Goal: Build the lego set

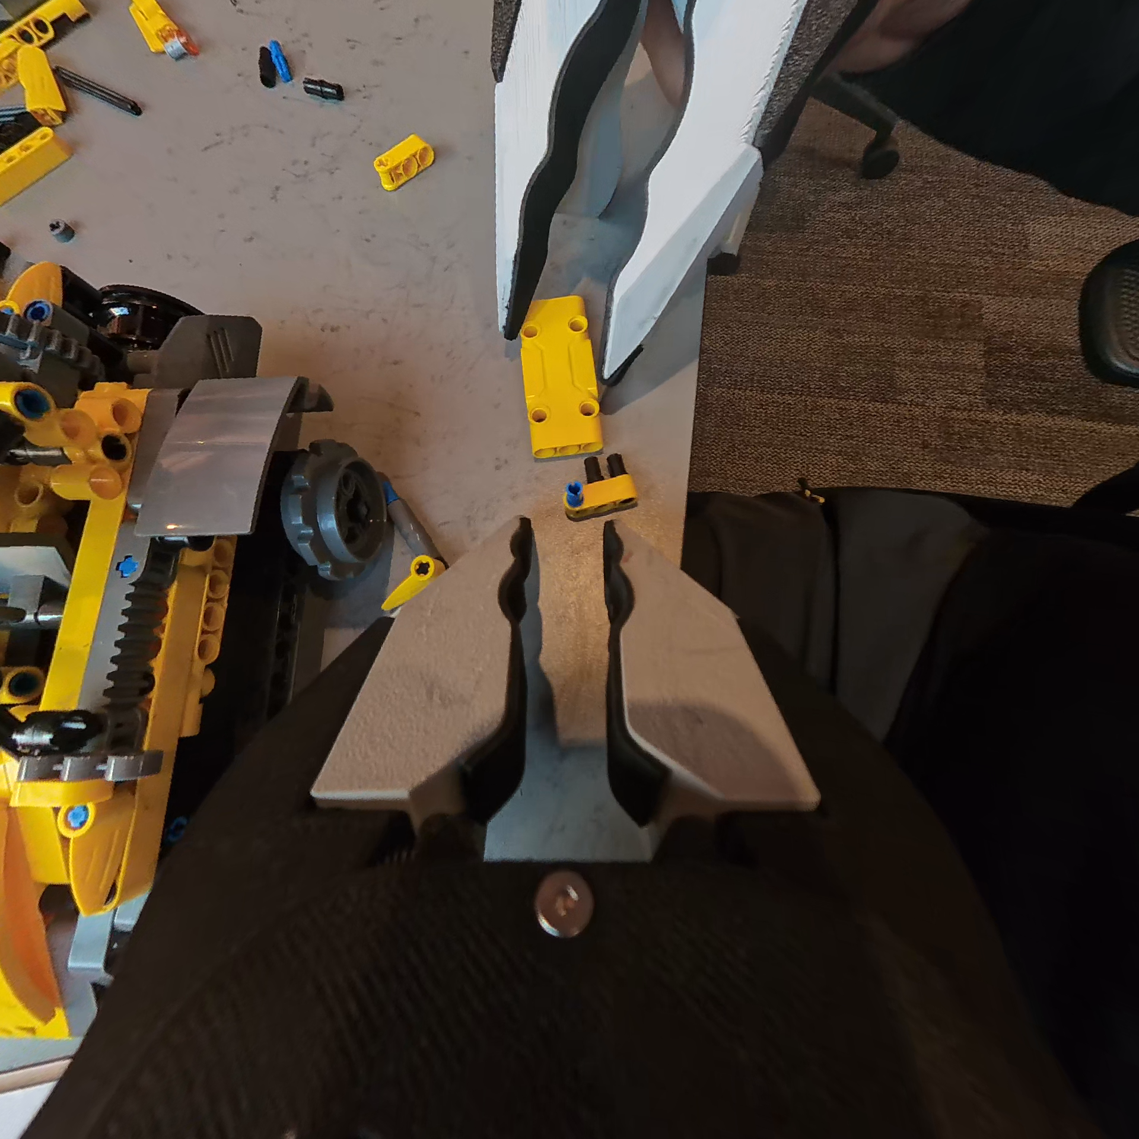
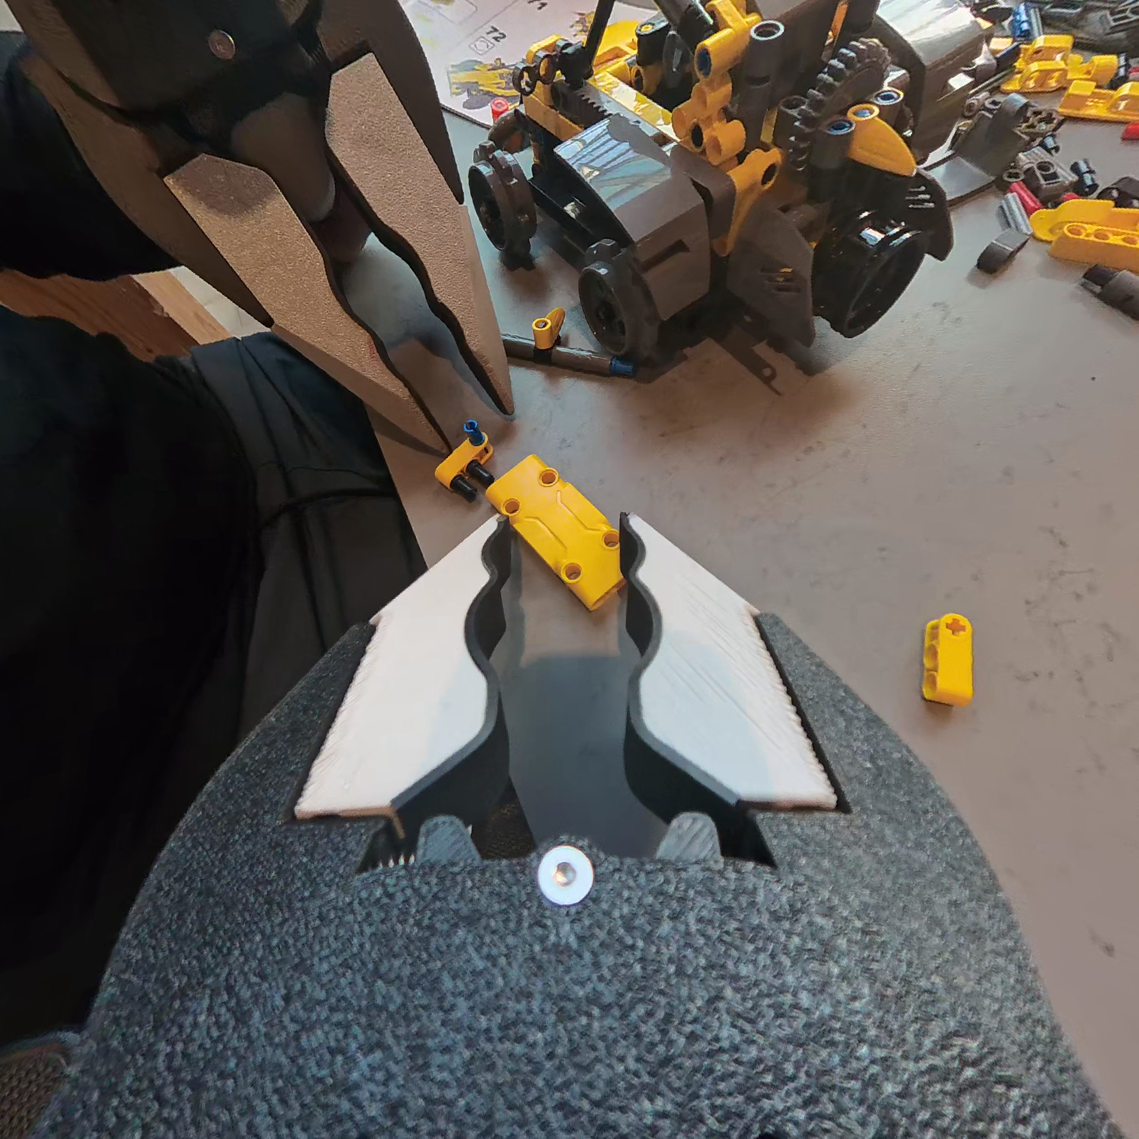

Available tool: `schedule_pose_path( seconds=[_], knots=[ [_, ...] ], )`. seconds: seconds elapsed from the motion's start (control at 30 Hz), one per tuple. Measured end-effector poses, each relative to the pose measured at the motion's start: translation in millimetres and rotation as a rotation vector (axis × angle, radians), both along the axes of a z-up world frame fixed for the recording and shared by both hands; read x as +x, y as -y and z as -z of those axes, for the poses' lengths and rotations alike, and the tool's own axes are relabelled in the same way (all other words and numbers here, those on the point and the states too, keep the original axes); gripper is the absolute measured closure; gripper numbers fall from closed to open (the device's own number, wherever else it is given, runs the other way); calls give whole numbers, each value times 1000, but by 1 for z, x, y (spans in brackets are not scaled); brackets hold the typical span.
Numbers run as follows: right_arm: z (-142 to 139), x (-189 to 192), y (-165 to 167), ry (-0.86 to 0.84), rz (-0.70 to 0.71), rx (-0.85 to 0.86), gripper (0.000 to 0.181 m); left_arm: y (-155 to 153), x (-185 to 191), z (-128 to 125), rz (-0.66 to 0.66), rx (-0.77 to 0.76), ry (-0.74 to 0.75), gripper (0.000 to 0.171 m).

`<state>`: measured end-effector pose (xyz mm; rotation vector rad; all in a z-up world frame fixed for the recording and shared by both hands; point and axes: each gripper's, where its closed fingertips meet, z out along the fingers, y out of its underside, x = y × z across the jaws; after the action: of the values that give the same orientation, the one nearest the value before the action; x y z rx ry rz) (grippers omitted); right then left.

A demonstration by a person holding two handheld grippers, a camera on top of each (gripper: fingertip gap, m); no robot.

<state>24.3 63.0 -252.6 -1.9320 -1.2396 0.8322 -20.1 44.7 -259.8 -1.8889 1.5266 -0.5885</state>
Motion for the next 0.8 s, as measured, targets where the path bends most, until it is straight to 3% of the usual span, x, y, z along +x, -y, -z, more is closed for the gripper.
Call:
schedule_pose_path(
  seconds=[0.63,0.8],
  knots=[
    [0,-1,1,-4,-5,1,146,-2,4,0,5,8,-13,155],
    [-1,-1,1,-15,-9,-9,146,-1,7,1,22,20,-18,164]
  ],
)
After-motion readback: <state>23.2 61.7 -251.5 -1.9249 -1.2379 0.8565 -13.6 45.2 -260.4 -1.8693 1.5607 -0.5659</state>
